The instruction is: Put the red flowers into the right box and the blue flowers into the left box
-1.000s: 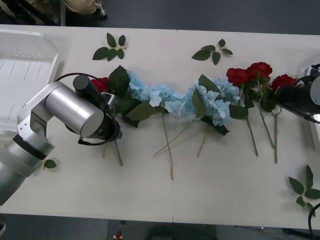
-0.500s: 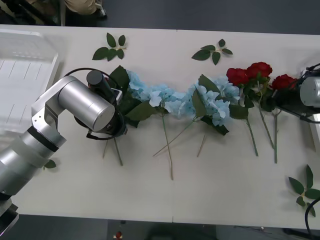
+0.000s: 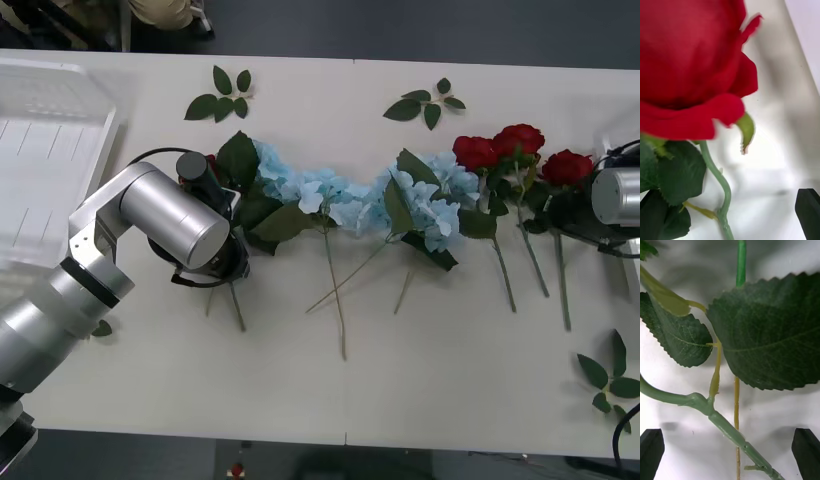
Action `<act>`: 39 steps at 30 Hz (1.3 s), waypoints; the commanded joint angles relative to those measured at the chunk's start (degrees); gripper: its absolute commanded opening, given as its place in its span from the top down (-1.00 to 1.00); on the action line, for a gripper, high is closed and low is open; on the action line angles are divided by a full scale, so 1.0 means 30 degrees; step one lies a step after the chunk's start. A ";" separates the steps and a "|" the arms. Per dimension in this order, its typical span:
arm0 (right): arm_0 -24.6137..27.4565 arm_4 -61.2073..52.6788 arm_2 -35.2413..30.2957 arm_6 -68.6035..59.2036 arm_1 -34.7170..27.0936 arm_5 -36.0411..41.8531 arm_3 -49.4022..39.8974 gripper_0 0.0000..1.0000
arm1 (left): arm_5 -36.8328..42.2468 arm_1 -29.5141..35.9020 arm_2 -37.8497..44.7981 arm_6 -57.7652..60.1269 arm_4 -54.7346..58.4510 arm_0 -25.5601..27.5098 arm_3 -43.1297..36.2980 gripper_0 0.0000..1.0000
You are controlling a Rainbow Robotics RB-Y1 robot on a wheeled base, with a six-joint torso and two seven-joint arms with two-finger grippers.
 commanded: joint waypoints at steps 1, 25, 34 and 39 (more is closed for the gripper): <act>-0.0523 -0.0060 0.0131 0.0674 -0.0190 -0.0219 0.0085 -1.00 | -0.0172 -0.0235 0.0110 -0.1119 0.0182 -0.0623 -0.0128 -0.82; -0.0640 -0.0119 0.0131 0.0557 0.0133 -0.0863 0.1052 0.42 | -0.0436 -0.0411 0.0110 -0.1031 -0.1517 -0.0740 -0.0333 1.00; -0.0640 -0.0119 0.0131 0.0557 0.0133 -0.1039 0.1052 1.00 | 0.1790 -0.0030 0.1604 -0.1236 -0.3040 -0.0770 -0.3145 1.00; -0.0640 -0.0177 0.0131 0.0645 0.0133 -0.1274 0.1198 1.00 | 0.4163 0.0146 0.2688 -0.1383 -0.3070 -0.0770 -0.5782 1.00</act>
